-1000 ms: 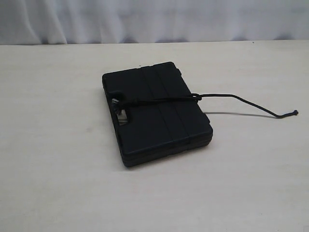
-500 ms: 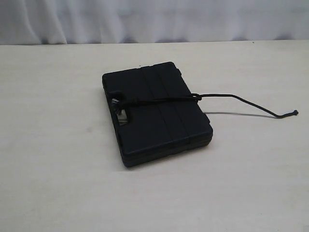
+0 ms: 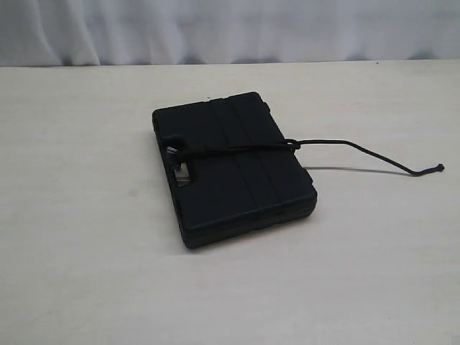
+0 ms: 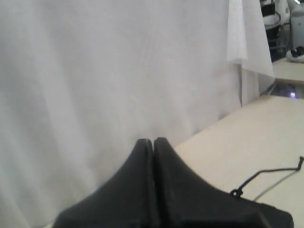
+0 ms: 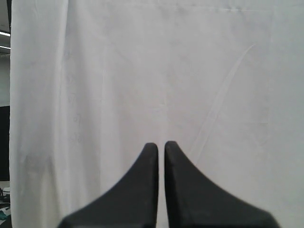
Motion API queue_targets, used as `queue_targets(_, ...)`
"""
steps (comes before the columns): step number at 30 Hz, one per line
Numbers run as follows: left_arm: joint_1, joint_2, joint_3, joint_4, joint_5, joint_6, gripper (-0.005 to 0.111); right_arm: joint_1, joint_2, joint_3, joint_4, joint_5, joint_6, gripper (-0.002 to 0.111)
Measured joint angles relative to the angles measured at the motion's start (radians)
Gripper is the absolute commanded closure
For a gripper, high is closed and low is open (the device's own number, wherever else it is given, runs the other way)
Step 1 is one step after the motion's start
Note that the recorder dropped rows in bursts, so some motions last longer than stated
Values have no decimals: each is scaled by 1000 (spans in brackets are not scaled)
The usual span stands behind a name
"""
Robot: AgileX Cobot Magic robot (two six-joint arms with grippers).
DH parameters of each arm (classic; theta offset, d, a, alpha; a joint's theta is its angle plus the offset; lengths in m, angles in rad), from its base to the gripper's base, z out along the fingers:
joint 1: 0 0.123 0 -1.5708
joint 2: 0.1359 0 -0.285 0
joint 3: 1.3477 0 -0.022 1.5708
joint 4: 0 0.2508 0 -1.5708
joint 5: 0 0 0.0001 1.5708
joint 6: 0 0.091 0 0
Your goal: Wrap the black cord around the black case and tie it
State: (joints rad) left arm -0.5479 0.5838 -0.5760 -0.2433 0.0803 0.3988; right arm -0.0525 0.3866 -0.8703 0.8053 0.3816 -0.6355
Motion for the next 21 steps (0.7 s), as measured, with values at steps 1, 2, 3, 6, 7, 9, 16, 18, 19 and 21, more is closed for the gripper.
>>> queue_targets(1, 5, 0, 0, 22, 17, -22, 107, 0, 0, 0, 0, 0, 0, 104)
queue_targets(2, 13, 0, 4, 53, 27, -57, 107, 0, 0, 0, 0, 0, 0, 104)
queue_targets(3, 25, 0, 13, 84, 33, -98, 107, 0, 0, 0, 0, 0, 0, 104)
queue_targets(6, 66, 0, 63, 153, -5, -192, 107, 0, 0, 0, 0, 0, 0, 104)
queue_targets(7, 80, 0, 86, 162, -35, -208, 107, 0, 0, 0, 0, 0, 0, 104)
queue_targets(9, 105, -14, 127, 171, -89, -223, 107, 0, 0, 0, 0, 0, 0, 104)
queue_targets(16, 279, -102, 215, 182, -116, -290, 107, 0, 0, 0, 0, 0, 0, 104)
queue_targets(18, 339, -132, 237, 182, -116, -327, 107, 0, 0, 0, 0, 0, 0, 104)
queue_targets(19, 372, -146, 248, 182, -117, -345, 107, 0, 0, 0, 0, 0, 0, 104)
queue_targets(21, 428, -170, 272, 182, -118, -375, 107, 0, 0, 0, 0, 0, 0, 104)
